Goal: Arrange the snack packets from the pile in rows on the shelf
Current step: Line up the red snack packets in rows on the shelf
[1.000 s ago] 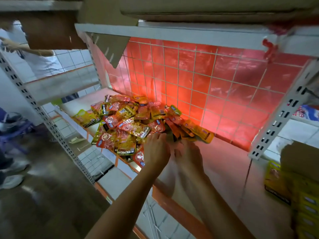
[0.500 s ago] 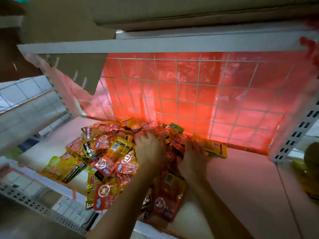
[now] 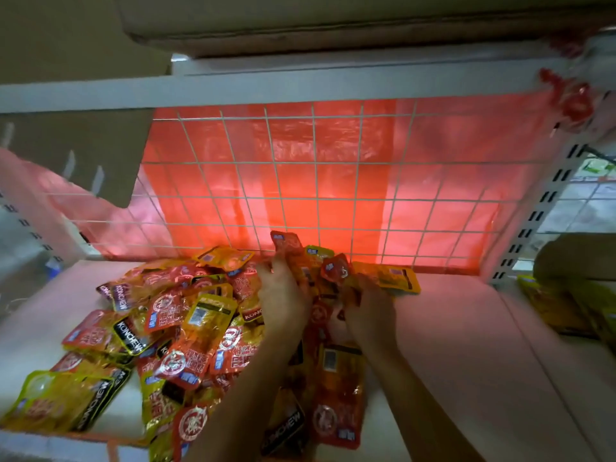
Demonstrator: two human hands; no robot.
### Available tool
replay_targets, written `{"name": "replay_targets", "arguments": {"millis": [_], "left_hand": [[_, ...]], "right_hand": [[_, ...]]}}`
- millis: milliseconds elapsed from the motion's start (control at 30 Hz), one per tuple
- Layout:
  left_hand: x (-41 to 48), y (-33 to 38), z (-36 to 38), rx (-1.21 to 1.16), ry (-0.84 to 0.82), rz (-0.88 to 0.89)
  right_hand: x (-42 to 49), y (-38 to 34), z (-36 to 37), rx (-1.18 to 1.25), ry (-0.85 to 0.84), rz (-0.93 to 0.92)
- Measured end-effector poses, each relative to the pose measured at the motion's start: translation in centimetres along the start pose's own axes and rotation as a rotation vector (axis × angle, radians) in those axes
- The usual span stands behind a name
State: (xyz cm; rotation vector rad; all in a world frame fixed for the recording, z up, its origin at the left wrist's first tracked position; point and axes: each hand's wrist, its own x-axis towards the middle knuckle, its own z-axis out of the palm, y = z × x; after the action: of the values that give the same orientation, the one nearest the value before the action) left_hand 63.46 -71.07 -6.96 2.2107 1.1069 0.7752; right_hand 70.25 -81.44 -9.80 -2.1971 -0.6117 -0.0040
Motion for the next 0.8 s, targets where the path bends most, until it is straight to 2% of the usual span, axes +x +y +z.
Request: {"name": "replay_targets", "arguments": {"millis": [133, 267, 467, 667, 800], "left_hand": [[-0.7, 0.8, 0.1, -0.152, 0.016, 0.036], [-1.1, 1.2, 0.6, -0.259, -0.070, 0.027], [-2.3, 3.0, 2.3, -0.568, -0.249, -0.196], [-5.0, 6.7, 4.4, -0.849, -0.409, -0.337], [-7.7, 9.9, 6.1, -0.911, -0.464, -0.271]], "right_hand": [[-0.5, -0.2, -0.7, 0.147, 0.037, 0.105], [-0.8, -0.1, -1.9, 0.270, 0.109, 0.241], [-1.4, 0.9, -4.6, 0.428, 0.186, 0.378], [-2.5, 3.8, -8.2, 0.620, 0.191, 0.423], [-3.8, 6.5, -11.8, 0.691, 0.261, 0.349]]}}
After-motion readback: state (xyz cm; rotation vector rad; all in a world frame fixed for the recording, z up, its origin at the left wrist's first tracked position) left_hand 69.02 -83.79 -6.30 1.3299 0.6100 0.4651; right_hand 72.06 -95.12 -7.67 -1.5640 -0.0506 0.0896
